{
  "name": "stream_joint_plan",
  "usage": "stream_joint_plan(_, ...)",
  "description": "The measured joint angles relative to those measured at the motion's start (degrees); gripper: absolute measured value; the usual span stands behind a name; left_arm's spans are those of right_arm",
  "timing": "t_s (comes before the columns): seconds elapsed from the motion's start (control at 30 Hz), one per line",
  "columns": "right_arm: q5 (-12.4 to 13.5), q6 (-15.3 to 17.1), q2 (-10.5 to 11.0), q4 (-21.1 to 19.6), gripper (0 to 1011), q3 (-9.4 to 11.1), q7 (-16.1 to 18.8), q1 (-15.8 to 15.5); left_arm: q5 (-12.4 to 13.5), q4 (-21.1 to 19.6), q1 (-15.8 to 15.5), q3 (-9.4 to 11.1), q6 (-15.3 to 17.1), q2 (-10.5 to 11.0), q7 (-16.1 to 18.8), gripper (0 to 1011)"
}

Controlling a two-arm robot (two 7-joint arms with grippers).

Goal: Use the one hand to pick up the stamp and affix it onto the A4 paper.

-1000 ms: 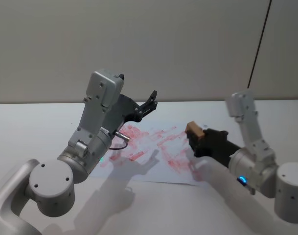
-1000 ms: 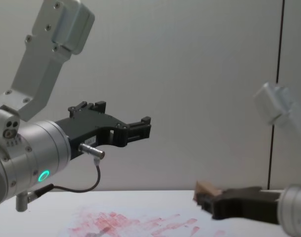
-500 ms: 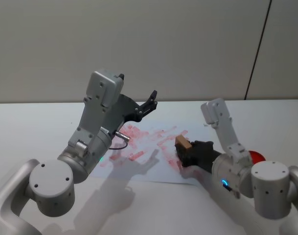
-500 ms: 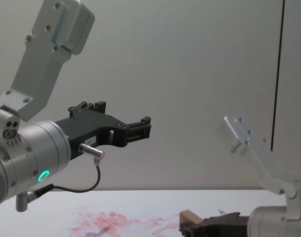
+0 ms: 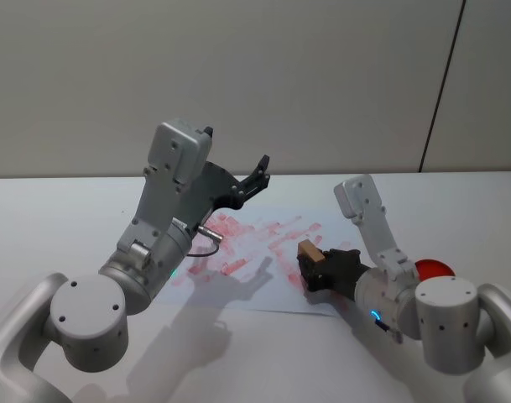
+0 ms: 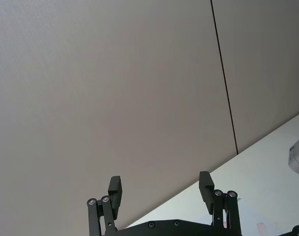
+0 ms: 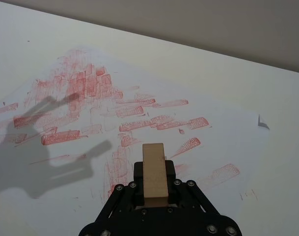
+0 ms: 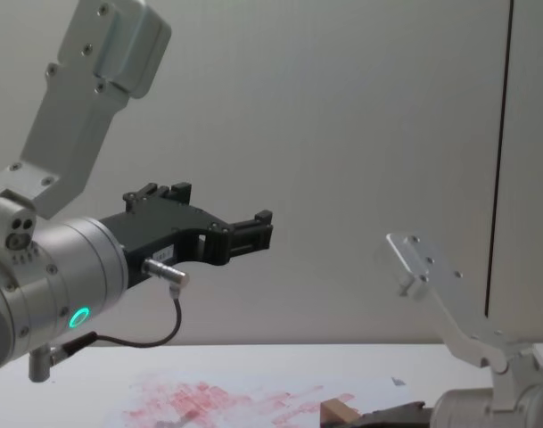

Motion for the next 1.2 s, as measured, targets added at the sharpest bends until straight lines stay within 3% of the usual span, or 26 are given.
stream_joint_plan(0.5, 1.8, 0.7, -0.2, -0.2, 221, 0.6, -0.8, 0.4, 0.0, 0.0, 0.0, 0.0, 0.0, 0.0, 0.0, 1001)
stream_joint_plan(0.77, 5.9, 0.8, 0.6, -5.6, 220, 2.3, -1.2, 0.0, 0.0, 0.0, 0.0, 0.0, 0.0, 0.0, 0.0, 1001)
stream_joint_plan(1.03, 10.1, 2.1, 3.5, -12.5, 221, 5.4, -2.0, -1.6, 0.0, 0.0, 0.0, 0.0, 0.0, 0.0, 0.0, 1001)
stream_joint_plan(1.2, 12.3, 3.5, 6.7, -16.7, 220, 7.9, -2.8, -3.9, 0.0, 0.0, 0.0, 0.0, 0.0, 0.0, 0.0, 1001)
